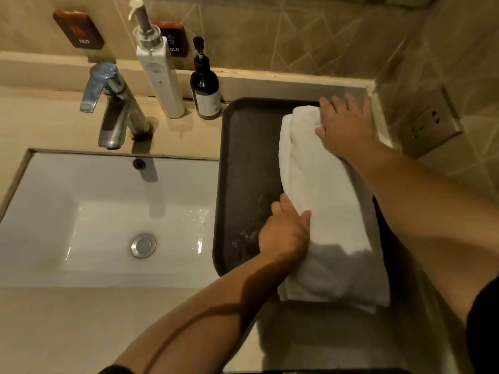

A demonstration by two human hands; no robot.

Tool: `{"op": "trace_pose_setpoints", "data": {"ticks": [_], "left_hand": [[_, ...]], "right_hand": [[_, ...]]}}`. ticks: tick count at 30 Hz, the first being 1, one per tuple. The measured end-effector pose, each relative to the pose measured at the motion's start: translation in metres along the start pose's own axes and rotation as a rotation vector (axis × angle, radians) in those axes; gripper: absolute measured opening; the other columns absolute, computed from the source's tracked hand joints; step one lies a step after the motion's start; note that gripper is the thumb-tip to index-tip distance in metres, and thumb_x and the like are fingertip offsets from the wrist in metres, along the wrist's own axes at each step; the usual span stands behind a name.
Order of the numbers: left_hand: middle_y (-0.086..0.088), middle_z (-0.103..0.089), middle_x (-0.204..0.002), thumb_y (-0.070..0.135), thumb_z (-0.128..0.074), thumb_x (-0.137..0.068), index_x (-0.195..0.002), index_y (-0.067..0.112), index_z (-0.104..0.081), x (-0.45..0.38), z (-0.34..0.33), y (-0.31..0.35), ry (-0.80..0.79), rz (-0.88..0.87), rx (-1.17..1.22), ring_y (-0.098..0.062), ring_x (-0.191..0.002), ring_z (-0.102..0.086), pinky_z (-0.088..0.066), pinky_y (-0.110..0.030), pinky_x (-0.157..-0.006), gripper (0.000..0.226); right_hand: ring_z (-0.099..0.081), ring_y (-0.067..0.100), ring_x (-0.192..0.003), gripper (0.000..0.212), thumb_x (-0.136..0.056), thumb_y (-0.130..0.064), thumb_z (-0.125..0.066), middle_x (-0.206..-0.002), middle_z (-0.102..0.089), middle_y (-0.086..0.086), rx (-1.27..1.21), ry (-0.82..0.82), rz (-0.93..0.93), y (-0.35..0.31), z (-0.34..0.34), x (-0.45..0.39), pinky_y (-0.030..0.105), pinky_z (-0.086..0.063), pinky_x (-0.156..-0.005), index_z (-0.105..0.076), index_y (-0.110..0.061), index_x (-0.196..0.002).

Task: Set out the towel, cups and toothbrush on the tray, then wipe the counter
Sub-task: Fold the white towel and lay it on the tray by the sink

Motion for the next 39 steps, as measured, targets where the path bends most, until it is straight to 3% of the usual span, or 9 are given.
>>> {"op": "trace_pose_setpoints", "data": {"ticks": [3,7,10,15,21,24,27,31,39], "left_hand": [[-0.009,-0.021,-0.158,0.046,-0.044,-0.098,-0.152,0.024,-0.008,0.005,-0.001,-0.005,0.165,-0.286,-0.161,-0.03,-0.14,-0.03,-0.03,-0.051,-0.111,0.068],[0.001,0.008,-0.165,0.054,-0.013,-0.097,-0.153,0.028,0.004,0.012,-0.024,-0.012,-0.005,-0.5,-0.407,-0.026,-0.15,0.011,-0.001,-0.058,-0.119,0.064],[0.001,0.011,-0.165,0.054,-0.013,-0.099,-0.155,0.025,0.004,0.011,-0.031,-0.022,-0.09,-0.473,-0.422,-0.023,-0.15,0.015,0.006,-0.055,-0.117,0.065],[0.0,0.012,-0.165,0.055,-0.008,-0.099,-0.155,0.022,0.006,0.013,-0.02,-0.02,-0.089,-0.487,-0.473,-0.025,-0.15,0.015,0.005,-0.056,-0.118,0.066],[-0.006,0.004,-0.166,0.054,-0.018,-0.101,-0.156,0.017,-0.001,0.026,0.003,-0.018,-0.142,-0.485,-0.489,-0.027,-0.151,0.005,-0.001,-0.055,-0.119,0.069],[-0.01,-0.033,-0.156,0.058,-0.033,-0.096,-0.15,0.015,-0.028,0.029,0.027,-0.017,-0.085,-0.538,-0.519,-0.031,-0.142,-0.03,-0.025,-0.054,-0.116,0.069],[-0.003,-0.065,-0.115,0.054,-0.047,-0.092,-0.123,0.017,-0.056,0.031,0.059,-0.018,0.069,-0.609,-0.466,-0.023,-0.102,-0.061,-0.05,-0.044,-0.092,0.049],[0.004,-0.065,-0.091,0.048,-0.054,-0.093,-0.105,0.024,-0.062,0.034,0.096,-0.019,0.14,-0.625,-0.455,-0.013,-0.076,-0.059,-0.056,-0.036,-0.074,0.028],[-0.003,-0.065,-0.11,0.047,-0.056,-0.091,-0.123,0.02,-0.057,0.093,0.106,-0.039,0.076,-0.958,-0.705,-0.023,-0.089,-0.06,-0.053,-0.04,-0.076,0.042]], "right_hand": [[-0.014,0.037,-0.148,0.063,-0.096,-0.054,-0.036,-0.161,-0.022,0.013,-0.109,0.061,-0.16,-0.004,0.001,0.031,0.061,-0.01,-0.117,-0.026,-0.023,-0.15],[-0.008,0.032,-0.15,0.066,-0.094,-0.063,-0.018,-0.163,-0.015,0.006,-0.273,-0.001,-0.22,-0.019,-0.008,0.079,0.055,-0.006,-0.119,-0.026,-0.029,-0.15],[-0.004,0.029,-0.151,0.067,-0.096,-0.061,-0.018,-0.165,-0.008,0.003,-0.343,-0.136,-0.141,-0.026,-0.024,0.107,0.052,-0.006,-0.121,-0.015,-0.028,-0.154],[-0.001,0.028,-0.151,0.065,-0.098,-0.057,-0.017,-0.165,-0.004,0.003,-0.344,-0.161,-0.148,-0.029,-0.022,0.103,0.051,-0.005,-0.121,-0.01,-0.027,-0.155],[-0.003,0.03,-0.151,0.068,-0.097,-0.06,-0.02,-0.165,-0.005,0.004,-0.334,-0.202,-0.138,-0.027,-0.012,0.105,0.052,-0.006,-0.121,-0.009,-0.026,-0.155],[-0.014,0.03,-0.149,0.068,-0.096,-0.059,-0.027,-0.163,-0.015,0.006,-0.315,-0.186,-0.18,-0.029,-0.004,0.108,0.05,-0.011,-0.121,-0.017,-0.024,-0.153],[-0.041,0.03,-0.133,0.058,-0.093,-0.051,-0.04,-0.149,-0.042,0.009,-0.362,-0.11,-0.223,-0.028,0.012,0.124,0.043,-0.032,-0.111,-0.04,-0.021,-0.143],[-0.056,0.031,-0.112,0.045,-0.09,-0.039,-0.054,-0.131,-0.055,0.01,-0.569,-0.103,-0.232,-0.032,0.041,0.176,0.037,-0.047,-0.09,-0.055,-0.017,-0.129],[-0.052,0.026,-0.116,0.056,-0.088,-0.049,-0.054,-0.134,-0.054,0.003,-0.443,-0.153,-0.353,-0.087,0.083,0.314,0.039,-0.045,-0.094,-0.047,-0.025,-0.138]]}}
Point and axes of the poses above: each hand's wrist, its own x-axis away from the middle knuckle, its own z-axis out of the back of the hand, y = z × x, the point moved 1 cm from there along -x, towards the middle knuckle
